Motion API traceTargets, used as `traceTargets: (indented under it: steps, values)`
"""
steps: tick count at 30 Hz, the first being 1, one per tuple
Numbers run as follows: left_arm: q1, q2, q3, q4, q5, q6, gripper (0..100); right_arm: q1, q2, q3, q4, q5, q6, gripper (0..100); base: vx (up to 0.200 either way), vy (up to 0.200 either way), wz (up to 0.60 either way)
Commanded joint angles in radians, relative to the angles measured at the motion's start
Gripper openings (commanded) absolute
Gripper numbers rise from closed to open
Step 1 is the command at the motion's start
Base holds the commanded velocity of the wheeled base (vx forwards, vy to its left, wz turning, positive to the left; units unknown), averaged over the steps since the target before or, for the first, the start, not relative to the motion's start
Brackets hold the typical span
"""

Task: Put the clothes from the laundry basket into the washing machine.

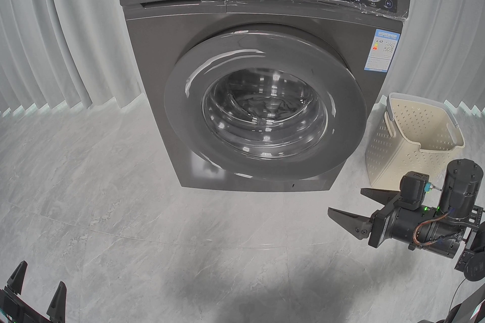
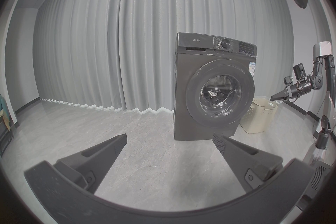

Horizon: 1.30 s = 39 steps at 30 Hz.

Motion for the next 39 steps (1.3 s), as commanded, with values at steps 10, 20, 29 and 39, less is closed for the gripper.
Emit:
traceTargets:
  steps: [10,20,29,39]
  values:
    - [-0.001,-0.013,0.018,0.000,0.001,-0.003,100,0.005,0.007,0.014,0.000,-0.001,0.007,100,0.080,0.000,0.00]
    - [-0.001,-0.013,0.018,0.000,0.001,-0.002,100,0.002,0.024,-0.004,-0.005,-0.001,0.018,100,0.200,0.000,0.00]
    - [-0.001,-0.013,0.018,0.000,0.001,-0.003,100,-0.053,0.156,-0.104,-0.175,-0.072,0.016,100,0.022,0.000,0.00]
    - [0.001,-0.013,0.018,0.000,0.003,0.000,100,-0.013,0.107,0.008,-0.231,-0.076,0.009,100,0.000,-0.120,0.00]
